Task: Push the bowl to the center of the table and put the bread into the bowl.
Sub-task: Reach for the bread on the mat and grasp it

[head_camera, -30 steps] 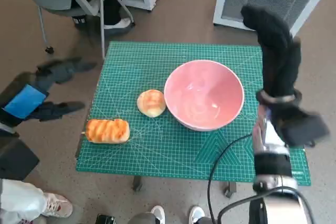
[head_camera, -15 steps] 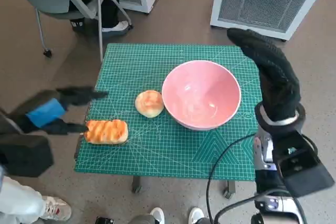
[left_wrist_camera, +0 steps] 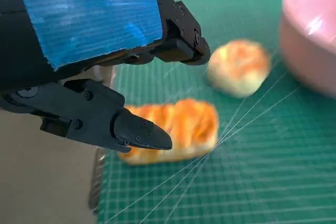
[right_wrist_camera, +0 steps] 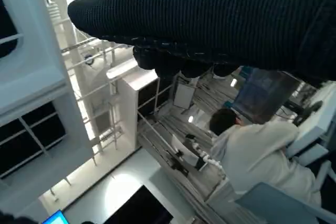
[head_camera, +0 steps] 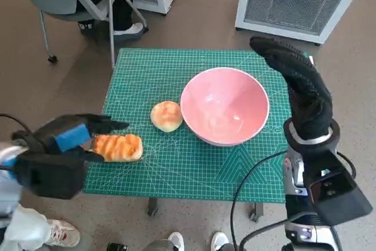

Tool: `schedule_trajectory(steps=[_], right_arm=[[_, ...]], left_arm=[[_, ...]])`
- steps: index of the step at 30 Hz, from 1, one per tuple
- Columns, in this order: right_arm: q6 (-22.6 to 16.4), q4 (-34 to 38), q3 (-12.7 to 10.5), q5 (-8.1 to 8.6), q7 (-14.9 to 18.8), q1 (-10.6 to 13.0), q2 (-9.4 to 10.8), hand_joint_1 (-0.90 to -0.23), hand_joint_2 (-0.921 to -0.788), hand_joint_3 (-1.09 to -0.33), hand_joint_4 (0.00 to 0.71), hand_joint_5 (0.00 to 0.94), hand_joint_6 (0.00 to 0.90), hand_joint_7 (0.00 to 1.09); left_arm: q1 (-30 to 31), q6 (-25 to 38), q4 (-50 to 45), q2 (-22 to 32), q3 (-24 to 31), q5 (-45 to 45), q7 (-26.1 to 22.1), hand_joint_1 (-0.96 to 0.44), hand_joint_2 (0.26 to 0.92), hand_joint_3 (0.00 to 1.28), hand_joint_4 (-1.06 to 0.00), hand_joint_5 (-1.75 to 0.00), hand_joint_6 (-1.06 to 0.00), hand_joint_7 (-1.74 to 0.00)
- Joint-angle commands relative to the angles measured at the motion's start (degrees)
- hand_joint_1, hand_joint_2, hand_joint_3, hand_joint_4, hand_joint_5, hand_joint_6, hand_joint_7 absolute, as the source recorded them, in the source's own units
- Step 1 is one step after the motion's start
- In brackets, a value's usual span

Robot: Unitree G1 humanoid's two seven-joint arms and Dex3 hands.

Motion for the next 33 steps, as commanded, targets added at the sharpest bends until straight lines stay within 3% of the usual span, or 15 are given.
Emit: schedule_trajectory(steps=[1, 17, 22, 25, 28, 31, 33], right_arm=[[0.81, -0.24, 0.18, -0.68, -0.58, 1.29, -0.24, -0.556, -0.921, -0.709, 0.312, 0.016, -0.001, 0.75], [1.50, -0.87, 0.10, -2.32, -2.32, 1.84, -0.29, -0.567, -0.921, -0.708, 0.308, 0.014, -0.001, 0.75], [1.56, -1.19, 0.15, -2.83, -2.77, 2.16, -0.27, -0.562, -0.921, -0.709, 0.309, 0.014, -0.001, 0.75], [1.76, -1.39, 0.18, -2.86, -2.92, 2.29, -0.34, -0.557, -0.921, -0.712, 0.309, 0.014, -0.001, 0.75], [1.95, -1.55, 0.15, -3.07, -3.17, 2.39, -0.36, -0.554, -0.921, -0.713, 0.308, 0.014, -0.001, 0.75], [2.04, -1.53, 0.11, -3.21, -3.35, 2.44, -0.32, -0.551, -0.921, -0.714, 0.308, 0.013, -0.001, 0.75], [2.08, -1.52, 0.18, -3.21, -3.48, 2.47, -0.25, -0.550, -0.921, -0.714, 0.308, 0.013, -0.001, 0.75]], left_arm=[[0.68, 2.19, -0.20, -1.52, -2.09, 3.08, 1.76, -0.31, 0.904, 0.00, -0.37, 0.00, -0.48, 0.00], [-0.02, 6.25, 5.24, -6.74, -6.55, 6.88, 5.71, -0.27, 0.920, 0.03, -0.41, -0.02, -0.47, -0.01], [-0.32, 5.74, 6.39, -7.07, -6.90, 8.02, 8.05, -0.16, 0.921, 0.08, -0.68, -0.05, -0.63, -0.04], [-0.71, 4.73, 6.26, -6.65, -6.03, 7.22, 8.79, -0.08, 0.921, 0.11, -0.88, -0.09, -0.78, -0.08], [-1.25, 4.22, 5.22, -6.13, -4.60, 5.83, 8.90, -0.03, 0.921, 0.14, -0.72, -0.92, -0.60, -0.82], [-1.85, 3.78, 4.64, -5.95, -3.24, 4.60, 9.03, -0.01, 0.921, 0.15, -0.66, -1.19, -0.55, -1.05], [-2.32, 3.73, 4.48, -5.95, -2.54, 3.97, 8.96, 0.00, 0.921, 0.15, -0.64, -1.26, -0.54, -1.10]])
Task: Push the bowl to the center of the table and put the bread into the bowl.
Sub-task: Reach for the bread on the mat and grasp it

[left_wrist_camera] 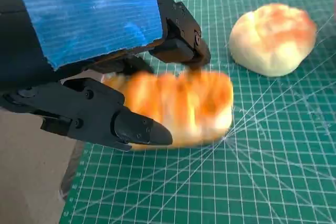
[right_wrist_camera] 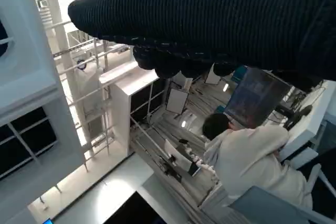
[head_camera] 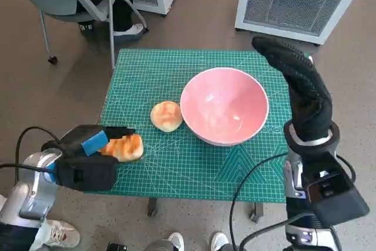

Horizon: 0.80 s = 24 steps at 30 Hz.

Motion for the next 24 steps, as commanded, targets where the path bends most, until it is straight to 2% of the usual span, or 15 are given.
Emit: schedule_trajectory(steps=[1, 8, 15, 24], right_arm=[[0.68, -0.17, 0.23, -0.86, -0.65, 1.18, -0.18, -0.550, -0.921, -0.714, 0.308, 0.013, -0.001, 0.75], [0.86, -0.54, 0.47, -0.58, -0.80, 1.53, -0.11, -0.548, -0.921, -0.716, 0.308, 0.013, -0.001, 0.75], [1.05, -0.83, 0.40, -0.24, -0.75, 1.77, -0.34, -0.546, -0.921, -0.716, 0.308, 0.013, -0.001, 0.75], [1.00, -0.95, 0.15, -0.19, -0.84, 1.81, -0.50, -0.555, -0.921, -0.714, 0.305, 0.011, -0.001, 0.75]], left_arm=[[-1.68, -0.53, -1.42, 0.91, 2.41, -1.94, 0.08, 0.00, 0.921, 0.15, -0.64, -1.28, -0.53, -1.12], [-4.13, -0.44, -3.01, 0.63, 5.13, -3.84, 0.31, 0.00, 0.921, 0.12, -0.66, -1.27, -0.55, -1.15], [-9.85, 1.24, -5.74, 0.20, 8.42, -7.10, 0.41, 0.00, 0.921, 0.09, -0.69, -1.20, -0.58, -1.17], [-17.60, 3.72, -10.09, -2.09, 10.42, -8.38, 3.74, 0.00, 0.912, 0.01, -0.78, -1.07, -0.70, -1.08]])
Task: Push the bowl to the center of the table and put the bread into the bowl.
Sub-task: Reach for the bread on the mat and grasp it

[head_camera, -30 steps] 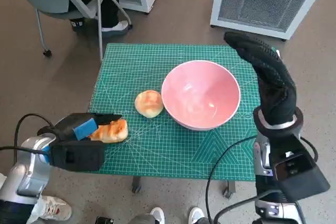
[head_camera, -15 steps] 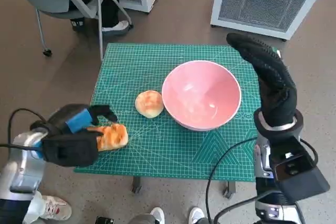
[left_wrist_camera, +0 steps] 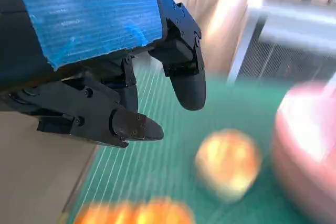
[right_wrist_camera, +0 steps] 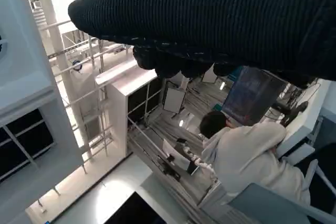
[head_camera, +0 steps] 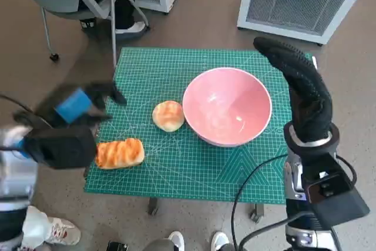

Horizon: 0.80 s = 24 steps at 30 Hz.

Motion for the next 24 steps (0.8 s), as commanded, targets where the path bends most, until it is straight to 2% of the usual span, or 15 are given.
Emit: schedule_trajectory(steps=[1, 5, 10, 11, 13, 14, 15, 16, 17, 18, 19, 22, 24], right_arm=[[0.49, -0.17, -0.09, -0.35, -0.36, 1.28, -0.45, -0.555, -0.921, -0.714, 0.305, 0.011, -0.001, 0.75], [0.45, -0.24, -0.21, -0.59, -0.64, 1.35, -0.36, -0.548, -0.921, -0.715, 0.304, 0.010, -0.001, 0.75], [0.35, -0.56, -0.35, -0.72, -0.76, 1.71, -0.52, -0.539, -0.921, -0.715, 0.304, 0.010, -0.001, 0.74], [0.23, -0.69, -0.44, -0.75, -0.77, 1.88, -0.61, -0.539, -0.921, -0.715, 0.304, 0.010, -0.001, 0.74], [0.01, -0.89, -0.58, -0.85, -0.82, 2.15, -0.73, -0.539, -0.921, -0.714, 0.305, 0.011, -0.001, 0.74], [-0.08, -0.95, -0.63, -0.90, -0.86, 2.25, -0.78, -0.544, -0.921, -0.713, 0.305, 0.011, -0.001, 0.73], [-0.22, -1.02, -0.72, -0.86, -0.85, 2.39, -0.89, -0.547, -0.921, -0.712, 0.306, 0.011, -0.001, 0.73], [-0.31, -1.08, -0.77, -0.85, -0.86, 2.49, -0.97, -0.555, -0.921, -0.711, 0.305, 0.010, -0.001, 0.73], [-0.45, -1.10, -0.84, -0.82, -0.85, 2.59, -1.09, -0.558, -0.921, -0.710, 0.304, 0.010, -0.001, 0.73], [-0.54, -1.12, -0.89, -0.81, -0.86, 2.66, -1.16, -0.564, -0.921, -0.709, 0.304, 0.010, -0.001, 0.73], [-0.63, -1.13, -0.95, -0.78, -0.85, 2.74, -1.24, -0.568, -0.921, -0.709, 0.304, 0.009, -0.001, 0.73], [-0.76, -1.16, -1.11, -0.70, -0.87, 2.96, -1.41, -0.571, -0.921, -0.707, 0.303, 0.009, -0.001, 0.73], [-0.82, -1.12, -1.17, -0.70, -0.94, 3.10, -1.48, -0.571, -0.921, -0.706, 0.303, 0.009, -0.001, 0.72]], left_arm=[[-5.21, 1.37, -2.32, -1.89, 0.73, -1.04, 2.30, 0.00, 0.905, 0.01, -0.79, -1.05, -0.72, -1.06], [-8.48, 1.54, -2.69, -2.95, 0.84, -2.25, 2.99, 0.00, 0.886, 0.00, -0.84, -1.00, -0.77, -1.00], [-8.90, 1.23, -3.60, -2.19, 0.99, -3.96, 1.55, 0.00, 0.875, 0.00, -0.87, -0.96, -0.80, -0.98], [-8.30, 1.75, -4.31, -1.20, 1.02, -4.61, -0.02, 0.00, 0.874, 0.00, -0.88, -0.96, -0.80, -0.98], [-7.00, 3.17, -5.81, 0.99, 0.95, -5.72, -3.56, 0.00, 0.897, 0.01, -0.81, -1.01, -0.75, -1.05], [-6.41, 3.90, -6.52, 2.01, 0.90, -6.16, -5.25, 0.03, 0.870, 0.00, -0.69, -0.74, -0.61, -0.83], [-5.28, 4.97, -7.67, 4.66, 0.34, -6.29, -8.95, 0.05, 0.852, 0.00, -0.64, -0.50, -0.57, -0.61], [-4.50, 5.74, -8.50, 6.54, -0.04, -6.37, -11.58, -0.01, 0.822, 0.01, -0.45, -0.32, -0.42, -0.39], [-3.97, 6.10, -8.96, 8.93, -0.81, -6.23, -14.90, -0.03, 0.811, 0.01, -0.37, -0.25, -0.37, -0.32], [-3.66, 6.36, -9.26, 10.49, -1.30, -6.16, -17.12, -0.12, 0.798, 0.02, -0.24, -0.16, -0.27, -0.20], [-3.39, 6.43, -9.48, 11.97, -1.86, -6.14, -19.35, -0.19, 0.795, 0.02, -0.15, -0.10, -0.21, -0.13], [-1.80, 6.68, -10.66, 14.66, -2.39, -6.53, -23.56, -0.35, 0.814, 0.03, -0.05, -0.03, -0.12, -0.04], [0.32, 6.09, -11.63, 15.67, -1.76, -7.04, -24.80, -0.42, 0.832, 0.04, -0.02, -0.02, -0.09, -0.02]])
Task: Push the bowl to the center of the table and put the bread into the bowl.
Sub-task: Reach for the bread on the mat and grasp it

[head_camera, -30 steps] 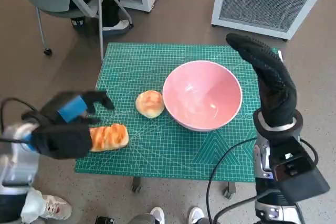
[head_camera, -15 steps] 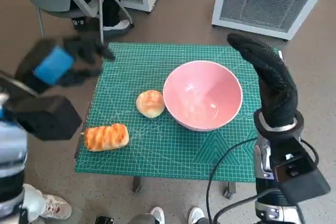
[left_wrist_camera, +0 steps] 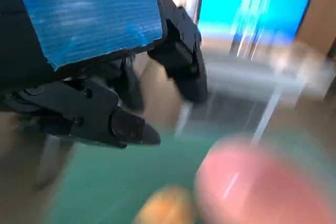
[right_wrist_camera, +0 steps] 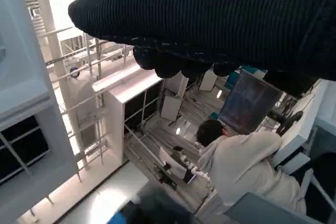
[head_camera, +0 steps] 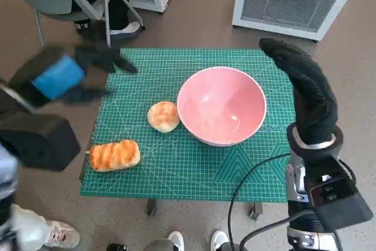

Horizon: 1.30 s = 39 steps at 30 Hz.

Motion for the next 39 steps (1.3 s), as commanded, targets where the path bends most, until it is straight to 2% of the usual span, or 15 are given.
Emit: schedule_trajectory(steps=[1, 7, 15, 22, 29, 39], right_arm=[[-0.09, 0.09, -0.29, -0.66, -0.35, 1.63, -0.73, -0.571, -0.921, -0.706, 0.303, 0.009, -0.001, 0.72], [-0.02, 0.36, -0.22, -0.80, -0.65, 1.76, -0.68, -0.565, -0.921, -0.704, 0.301, 0.007, -0.001, 0.71], [0.97, -0.54, 0.21, -1.62, -1.42, 2.05, -0.28, -0.561, -0.921, -0.708, 0.298, 0.005, -0.001, 0.71], [1.80, -0.51, 0.74, -1.47, -1.41, 2.04, -0.31, -0.545, -0.921, -0.716, 0.296, 0.004, -0.001, 0.70], [2.62, -0.69, 1.16, -0.61, -1.02, 2.31, -0.39, -0.542, -0.921, -0.722, 0.293, 0.003, -0.001, 0.71], [3.63, -1.81, 1.28, -0.22, -0.84, 2.92, -0.72, -0.556, -0.921, -0.722, 0.293, 0.002, -0.001, 0.71]], left_arm=[[5.14, -1.05, -3.43, 3.61, 0.88, -1.58, -4.06, -0.45, 0.841, 0.04, -0.02, -0.01, -0.08, -0.01], [13.65, -3.10, -6.83, 2.79, 3.60, -0.44, -1.09, -0.47, 0.857, 0.03, 0.00, 0.00, -0.07, -0.01], [20.04, -3.27, -9.15, 1.98, 3.03, 3.39, 1.88, -0.44, 0.866, 0.02, 0.00, 0.00, -0.08, -0.01], [21.64, -2.39, -8.06, -0.47, -0.58, 6.98, 4.35, -0.45, 0.876, 0.02, 0.00, 0.00, -0.09, -0.01], [22.80, 0.21, -6.69, -4.50, -4.62, 12.21, 8.16, -0.43, 0.884, 0.01, -0.01, 0.00, -0.10, -0.01], [20.43, 5.45, -1.26, -11.37, -12.05, 21.64, 12.89, -0.38, 0.888, 0.00, -0.01, 0.00, -0.10, 0.00]])
